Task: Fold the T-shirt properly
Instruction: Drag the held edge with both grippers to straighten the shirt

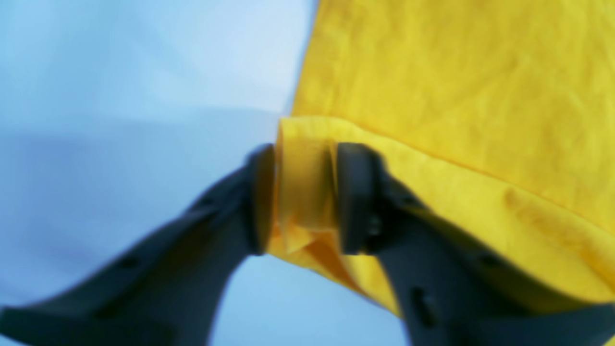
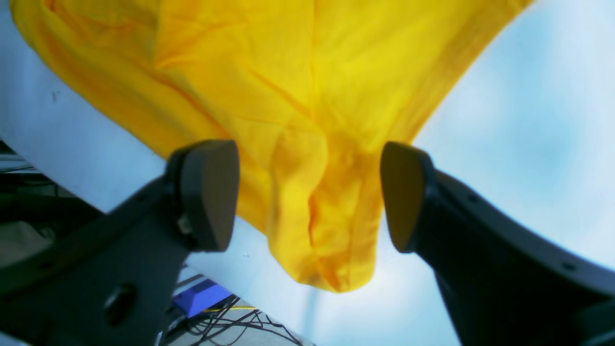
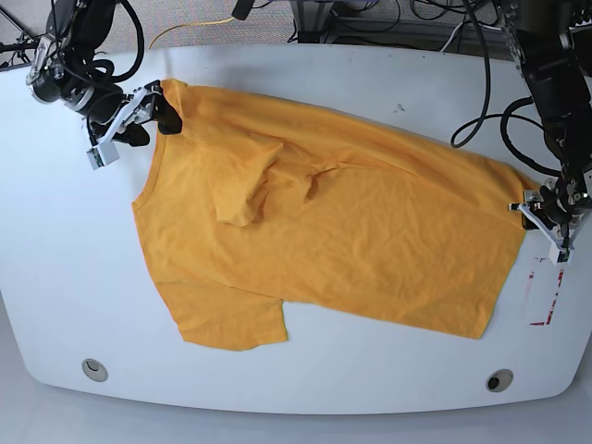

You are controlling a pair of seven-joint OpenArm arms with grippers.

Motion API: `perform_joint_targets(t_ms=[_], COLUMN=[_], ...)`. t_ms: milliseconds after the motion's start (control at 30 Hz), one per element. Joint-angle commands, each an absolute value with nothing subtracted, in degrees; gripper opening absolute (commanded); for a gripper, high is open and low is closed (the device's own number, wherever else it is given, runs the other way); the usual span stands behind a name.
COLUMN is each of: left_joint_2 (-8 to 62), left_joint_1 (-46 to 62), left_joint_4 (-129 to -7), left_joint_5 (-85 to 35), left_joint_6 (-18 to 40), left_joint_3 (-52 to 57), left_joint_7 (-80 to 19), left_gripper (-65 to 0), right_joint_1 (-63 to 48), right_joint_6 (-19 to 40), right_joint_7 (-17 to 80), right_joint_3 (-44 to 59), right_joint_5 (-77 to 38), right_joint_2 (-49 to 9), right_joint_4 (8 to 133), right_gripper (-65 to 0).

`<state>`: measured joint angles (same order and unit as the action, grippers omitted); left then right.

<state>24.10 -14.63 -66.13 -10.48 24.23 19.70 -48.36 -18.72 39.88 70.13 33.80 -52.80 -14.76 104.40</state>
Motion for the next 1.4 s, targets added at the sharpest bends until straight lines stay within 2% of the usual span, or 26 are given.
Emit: perform_joint_targets(t_ms=[0,67,167,500,667,733,1067,1167,1300,1367], left_joint_2=[25.8,26.95,28.18,30.11,29.58,28.35,26.59,26.59,26.59,26.86], left_joint_1=[-16.48,-16.57,-16.66,-12.44,-7.87,-6.99,-4.88,-4.88,-4.79,-4.79], left_joint_4=[-67.03,-67.03,-67.03,-67.47,-67.47,-67.47,-67.47,-67.3,-67.03,-66.59], left_joint_5=[-10.77,-10.77,-10.86,-11.21,-11.21,-11.21,-11.03,-10.95,-10.77,-10.77], left_joint_6=[24.13,24.13,24.13,24.48,32.75,34.24,34.51,34.51,34.51,34.51], left_joint_3=[19.91,20.0,20.26,20.35,20.35,20.35,19.91,19.91,19.82,18.68], left_joint_7=[-47.25,-46.99,-45.85,-42.51,-37.93,-36.35,-34.68,-34.68,-32.13,-30.64], left_gripper=[-31.9,-26.7,-23.5,-23.5,-23.6,-23.6,-23.6,-23.6,-23.6,-25.8], right_joint_1=[-20.18,-20.44,-21.23,-21.67,-21.49,-20.88,-17.89,-17.98,-17.54,-17.54], right_joint_6=[40.0,40.0,40.0,40.0,40.0,40.0,40.0,40.0,40.0,40.0], right_joint_7=[69.23,69.23,69.23,68.79,68.7,68.7,68.7,68.7,68.79,68.79], right_joint_3=[34.07,34.07,34.07,34.51,34.51,34.51,34.24,34.15,34.15,34.15], right_joint_5=[-53.85,-53.85,-53.76,-42.42,-38.11,-36.97,-34.24,-34.24,-34.15,-34.15], right_joint_2=[-15.52,-15.52,-15.6,-13.41,-11.12,-10.42,-8.92,-8.57,-8.04,-7.96], right_joint_4=[106.24,106.24,105.8,104.57,104.4,104.31,98.77,98.59,98.51,98.51], right_gripper=[-21.2,-21.2,-21.2,-21.2,-21.2,-21.2,-21.7,-29.0,-45.0,-52.0])
